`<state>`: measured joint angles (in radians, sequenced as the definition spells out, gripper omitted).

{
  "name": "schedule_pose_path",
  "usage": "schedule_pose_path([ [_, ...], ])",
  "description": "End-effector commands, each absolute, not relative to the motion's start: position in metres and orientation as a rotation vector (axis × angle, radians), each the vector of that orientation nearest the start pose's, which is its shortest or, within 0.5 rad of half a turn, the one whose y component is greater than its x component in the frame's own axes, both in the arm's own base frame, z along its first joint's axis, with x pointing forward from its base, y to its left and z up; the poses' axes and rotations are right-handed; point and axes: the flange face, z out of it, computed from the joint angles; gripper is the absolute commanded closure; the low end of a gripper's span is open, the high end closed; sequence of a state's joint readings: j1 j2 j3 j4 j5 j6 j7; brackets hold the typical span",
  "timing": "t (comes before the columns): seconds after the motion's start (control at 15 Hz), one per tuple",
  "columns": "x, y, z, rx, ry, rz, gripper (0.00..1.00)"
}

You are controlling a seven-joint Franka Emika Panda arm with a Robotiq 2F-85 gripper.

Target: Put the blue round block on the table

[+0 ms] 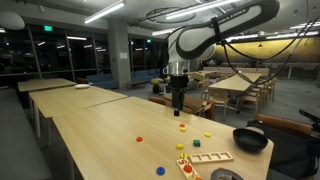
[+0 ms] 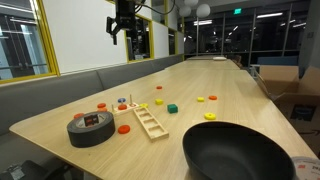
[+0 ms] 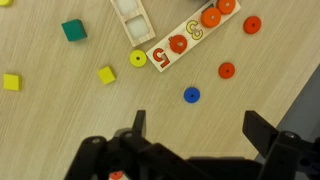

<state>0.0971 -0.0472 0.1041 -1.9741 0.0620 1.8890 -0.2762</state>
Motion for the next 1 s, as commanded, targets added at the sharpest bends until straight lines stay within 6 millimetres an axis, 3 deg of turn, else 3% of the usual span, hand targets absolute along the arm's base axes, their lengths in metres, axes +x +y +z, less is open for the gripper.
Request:
schedule_pose_path([
  [0.0,0.51,0.1,0.499,-2.962,-0.741,0.092,0.0],
  [0.47,0.502,0.083,0.499,-2.977,-0.683,0.122,0.0],
  [0.53,0.51,0.088,0.491,-2.994,-0.696,0.137,0.0],
  [0.93,0.51,0.088,0.484,-2.992,-0.695,0.156,0.0],
])
